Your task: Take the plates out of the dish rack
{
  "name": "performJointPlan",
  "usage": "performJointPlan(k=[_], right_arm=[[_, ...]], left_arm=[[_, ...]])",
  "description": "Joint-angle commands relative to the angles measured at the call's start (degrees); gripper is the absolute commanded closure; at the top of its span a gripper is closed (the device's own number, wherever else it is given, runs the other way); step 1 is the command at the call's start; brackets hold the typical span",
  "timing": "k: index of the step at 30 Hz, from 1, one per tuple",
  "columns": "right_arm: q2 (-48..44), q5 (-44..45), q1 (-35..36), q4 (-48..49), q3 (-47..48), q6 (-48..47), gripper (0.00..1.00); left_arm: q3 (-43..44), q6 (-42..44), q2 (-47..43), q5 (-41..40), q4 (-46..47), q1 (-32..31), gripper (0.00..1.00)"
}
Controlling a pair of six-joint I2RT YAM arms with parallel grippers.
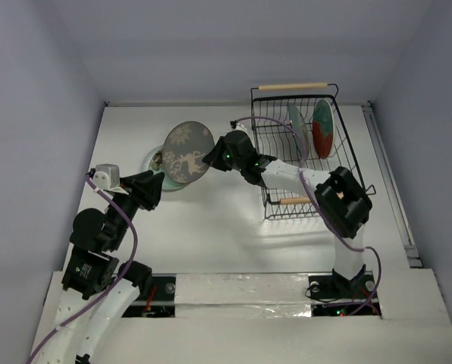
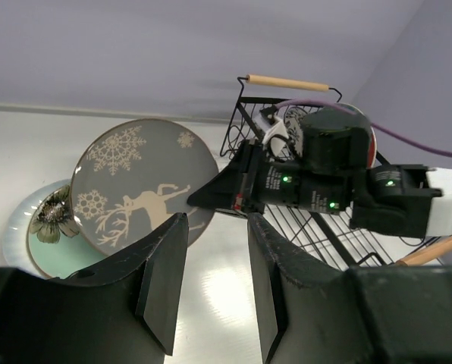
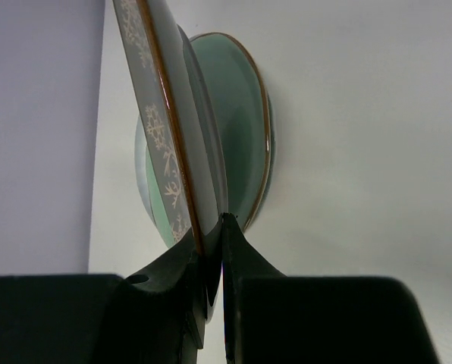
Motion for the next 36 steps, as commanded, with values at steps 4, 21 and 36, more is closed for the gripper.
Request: performJointPlan(k=[4,21,36], right_arm=[[2.2,-5.2,0.3,17.1,5.6,9.9,1.00],[10.8,-12.4,2.0,17.2,9.1,12.2,0.72],[6.1,-7.5,3.6,4.3,7.3,0.8,0.37]], left_arm=[[0.1,-0.1,-0.7,0.6,2.3,0.4,0.65],[0.0,-0.2,-1.0,0.6,2.2,0.4,0.65],[0.0,-0.3,-1.4,0.8,2.4,0.4,0.65]])
